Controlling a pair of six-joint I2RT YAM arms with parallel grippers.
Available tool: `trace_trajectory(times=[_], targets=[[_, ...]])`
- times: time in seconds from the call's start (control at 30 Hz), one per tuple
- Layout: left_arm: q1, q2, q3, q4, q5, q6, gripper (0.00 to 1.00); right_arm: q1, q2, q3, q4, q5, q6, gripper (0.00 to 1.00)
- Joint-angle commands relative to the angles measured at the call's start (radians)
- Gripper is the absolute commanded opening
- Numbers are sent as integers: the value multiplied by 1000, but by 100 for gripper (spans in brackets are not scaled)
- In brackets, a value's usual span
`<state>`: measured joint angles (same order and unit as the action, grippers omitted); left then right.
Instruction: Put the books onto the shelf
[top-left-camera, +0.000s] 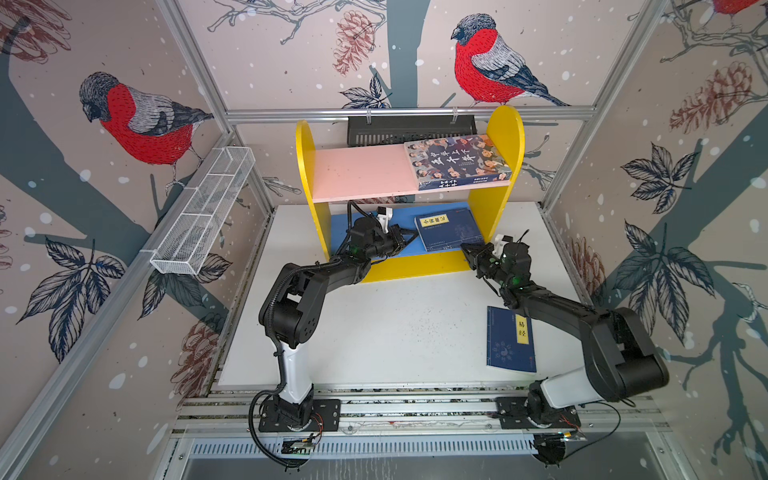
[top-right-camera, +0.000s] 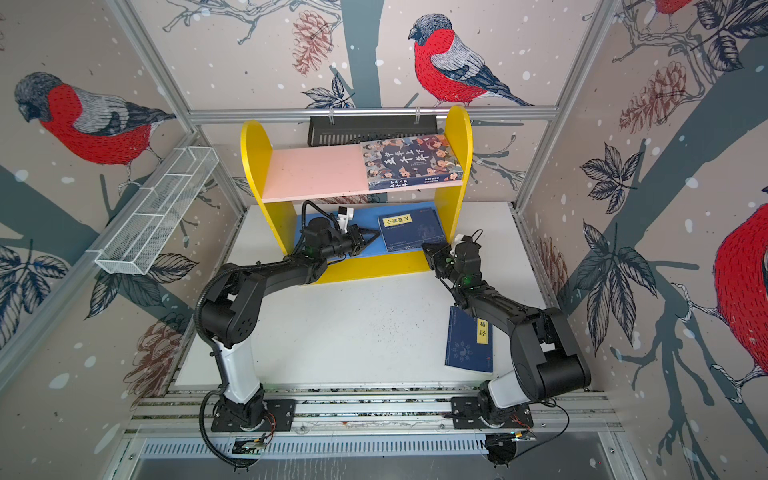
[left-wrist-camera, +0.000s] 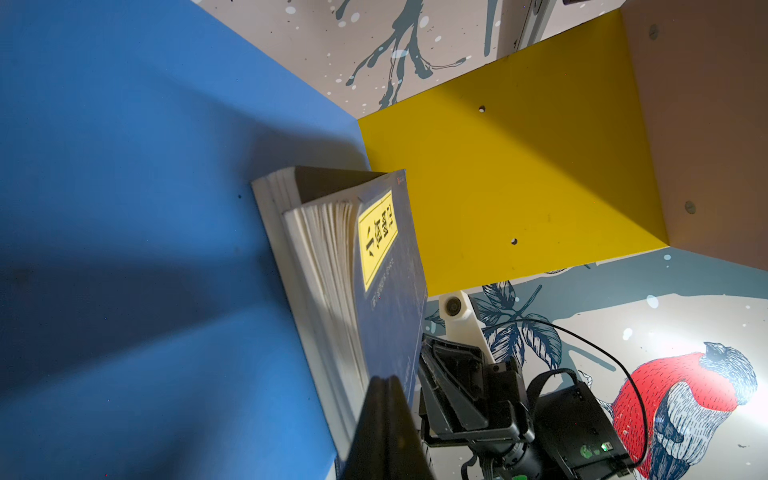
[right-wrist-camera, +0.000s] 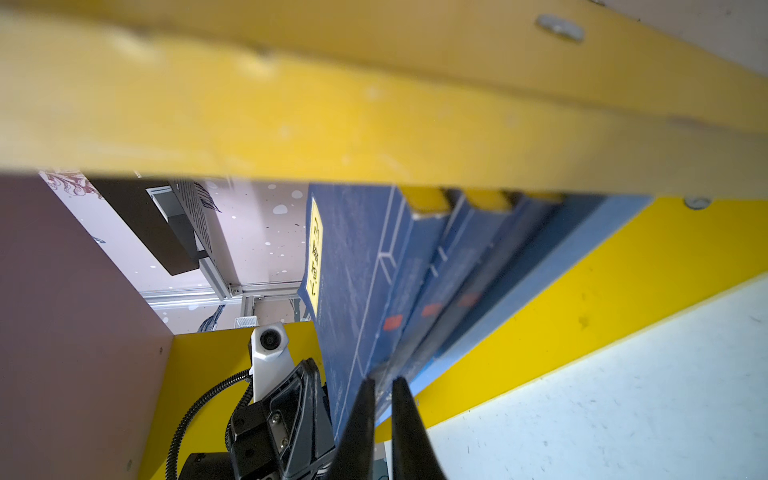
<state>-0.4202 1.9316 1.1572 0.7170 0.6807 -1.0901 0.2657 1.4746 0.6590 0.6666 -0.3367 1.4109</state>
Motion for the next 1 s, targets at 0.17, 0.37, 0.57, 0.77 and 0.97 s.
trace_trajectory(times=[0.17, 0.37, 0.57, 0.77, 0.97], targets=[[-4, 15, -9, -49, -17, 32, 0, -2, -7, 5, 20, -8, -4, 12], [-14, 27, 20, -64, -14, 40, 0, -2, -14, -2, 24, -8, -2, 12], [-17, 15, 19, -67, -21, 47, 0, -4, -17, -1, 24, -10, -5, 12], [-16, -45, 2, -101, -46, 42, 0, -4, -13, -4, 28, -10, -4, 12], [-18, -99, 35, -251, -100, 73, 0, -5, -10, -1, 37, -10, 1, 12]])
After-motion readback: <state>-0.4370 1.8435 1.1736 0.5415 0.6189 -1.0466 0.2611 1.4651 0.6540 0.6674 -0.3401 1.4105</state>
